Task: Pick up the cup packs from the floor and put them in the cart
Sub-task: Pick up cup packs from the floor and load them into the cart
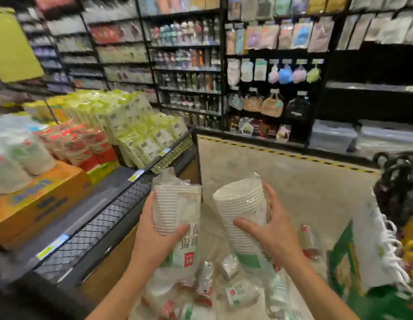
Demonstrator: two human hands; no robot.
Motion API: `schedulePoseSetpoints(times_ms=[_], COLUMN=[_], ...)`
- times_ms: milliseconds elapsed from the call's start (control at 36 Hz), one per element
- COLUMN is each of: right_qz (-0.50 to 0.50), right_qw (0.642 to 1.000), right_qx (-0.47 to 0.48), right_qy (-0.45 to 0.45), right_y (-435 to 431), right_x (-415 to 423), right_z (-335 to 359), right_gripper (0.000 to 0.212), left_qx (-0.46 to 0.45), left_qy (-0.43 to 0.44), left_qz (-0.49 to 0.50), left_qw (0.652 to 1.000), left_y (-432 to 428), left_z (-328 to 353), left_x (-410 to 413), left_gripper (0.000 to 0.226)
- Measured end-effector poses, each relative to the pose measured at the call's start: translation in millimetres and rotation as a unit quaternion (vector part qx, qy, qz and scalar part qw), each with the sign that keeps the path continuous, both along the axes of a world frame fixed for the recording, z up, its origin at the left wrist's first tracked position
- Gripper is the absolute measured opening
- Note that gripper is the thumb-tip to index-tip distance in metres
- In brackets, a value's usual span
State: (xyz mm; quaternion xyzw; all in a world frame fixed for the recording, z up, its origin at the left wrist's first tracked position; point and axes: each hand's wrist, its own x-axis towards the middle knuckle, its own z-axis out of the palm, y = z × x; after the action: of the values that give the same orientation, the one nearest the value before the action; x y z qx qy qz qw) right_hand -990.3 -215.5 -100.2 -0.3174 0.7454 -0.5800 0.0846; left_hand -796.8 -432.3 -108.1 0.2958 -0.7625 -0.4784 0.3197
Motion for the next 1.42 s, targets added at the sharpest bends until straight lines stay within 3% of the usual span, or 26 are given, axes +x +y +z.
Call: schedulePoseSetpoints(times_ms=[139,333,472,611,722,1056,1194,1417], right_qz=[0.135,0.295,0.41,0.507,0.572,0.69,0.719,0.755], right_qw=[0.989,0.955,0.912,0.862,0.82,0.72,0.687,0.646], right_qx=[-0.054,-0.025,-0.004,-0.004,0.013,0.041,0.065,0.07], right_qy=[-0.003,0.009,0.003,0.004,0.004,0.067,0.08,0.088], right_y=[-34.8,-77.2,-102.3,-117.7,-124.6,-122.2,-118.2,-145.8], right_x=[32.3,112.8,203.2,311.8,403.2,680.6,758.0,841.4], right_z=[38.3,55.9,51.3,51.0,51.1,25.7,17.3,0.3], right_gripper=[0.104,0.114,0.115,0.101,0.105,0.111,0.107,0.099], left_qx=[0.002,0.021,0.039,0.021,0.005,0.025,0.044,0.057], left_qy=[0.043,0.099,0.099,0.112,0.129,0.127,0.134,0.161], left_qz=[0.104,0.259,0.384,0.48,0.545,0.703,0.742,0.78], left_qw=[0.994,0.961,0.917,0.87,0.828,0.7,0.655,0.602], left_y=[17.3,67.4,108.5,151.9,185.6,267.9,287.6,280.2], left_z=[29.1,34.1,24.2,21.4,15.5,-18.6,-34.9,-58.2], left_x=[77.3,200.8,303.4,401.8,474.5,687.9,748.0,795.8], left_gripper=[0.111,0.102,0.106,0.107,0.103,0.102,0.115,0.115])
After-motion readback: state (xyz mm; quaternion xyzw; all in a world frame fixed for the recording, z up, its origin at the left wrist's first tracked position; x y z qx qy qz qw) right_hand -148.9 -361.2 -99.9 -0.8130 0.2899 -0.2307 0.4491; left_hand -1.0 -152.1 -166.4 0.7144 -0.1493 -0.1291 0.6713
